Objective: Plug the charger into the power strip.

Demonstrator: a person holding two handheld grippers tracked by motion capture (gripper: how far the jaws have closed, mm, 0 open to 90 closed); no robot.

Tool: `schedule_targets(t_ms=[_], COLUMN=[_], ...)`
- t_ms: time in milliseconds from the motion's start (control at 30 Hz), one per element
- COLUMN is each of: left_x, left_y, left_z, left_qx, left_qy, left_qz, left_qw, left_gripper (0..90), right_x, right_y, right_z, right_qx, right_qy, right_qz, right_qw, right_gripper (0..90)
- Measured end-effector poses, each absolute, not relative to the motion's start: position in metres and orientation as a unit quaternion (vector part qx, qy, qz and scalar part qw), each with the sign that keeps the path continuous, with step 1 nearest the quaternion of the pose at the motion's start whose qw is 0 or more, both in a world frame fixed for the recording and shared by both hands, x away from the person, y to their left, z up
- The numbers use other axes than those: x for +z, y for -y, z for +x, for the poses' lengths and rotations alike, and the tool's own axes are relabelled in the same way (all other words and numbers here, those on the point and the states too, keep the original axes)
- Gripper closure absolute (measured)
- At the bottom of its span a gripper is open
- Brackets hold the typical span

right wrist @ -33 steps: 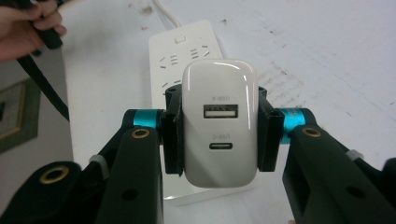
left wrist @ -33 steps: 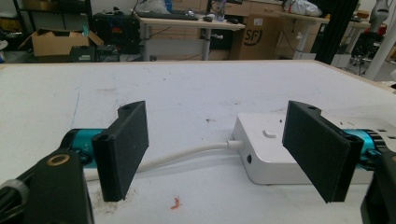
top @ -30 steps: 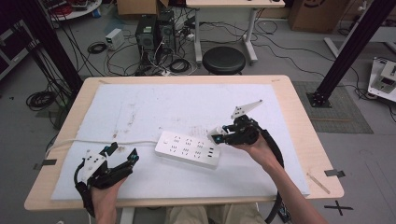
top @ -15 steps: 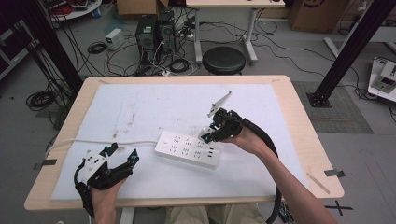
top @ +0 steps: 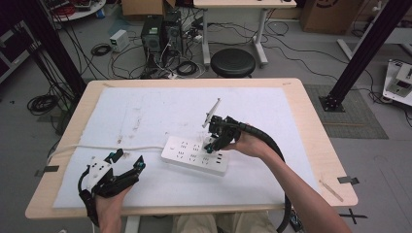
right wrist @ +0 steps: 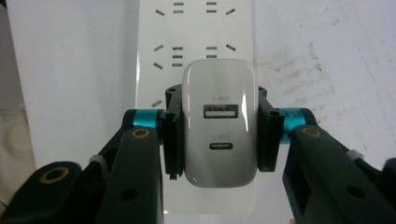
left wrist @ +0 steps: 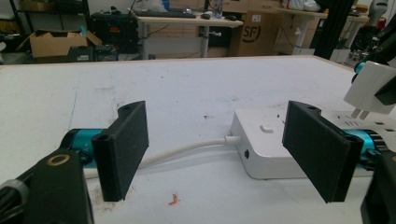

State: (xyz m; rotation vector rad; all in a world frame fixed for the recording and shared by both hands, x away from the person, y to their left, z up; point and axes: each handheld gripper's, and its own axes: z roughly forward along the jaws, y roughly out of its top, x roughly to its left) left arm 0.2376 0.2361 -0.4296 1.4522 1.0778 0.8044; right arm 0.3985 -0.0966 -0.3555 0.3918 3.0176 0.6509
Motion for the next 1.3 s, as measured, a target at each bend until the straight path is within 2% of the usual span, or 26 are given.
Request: schedule_targets(t_ms=[1000, 1300], left_x=[-0.43, -0.43], left_y=[-0.233, -0.236], left_z=[0.237, 0.235], left_qx=[0.338, 0.338], left_qy=[-0.455, -0.457], left_qz=[0.616, 0.615], left_qw=[0.548, 0.547], left_gripper=[22.8, 22.9], right_x=[-0.369, -0.373], right_y=[0.082, 0.086], right_z=[0.4, 0.401], right_qx=[0.167, 0.186], right_qy=[-0.979, -0.975], right_qz=[0.115, 0.12], right_qw=[0.023, 0.017], right_gripper=[63.5, 63.7])
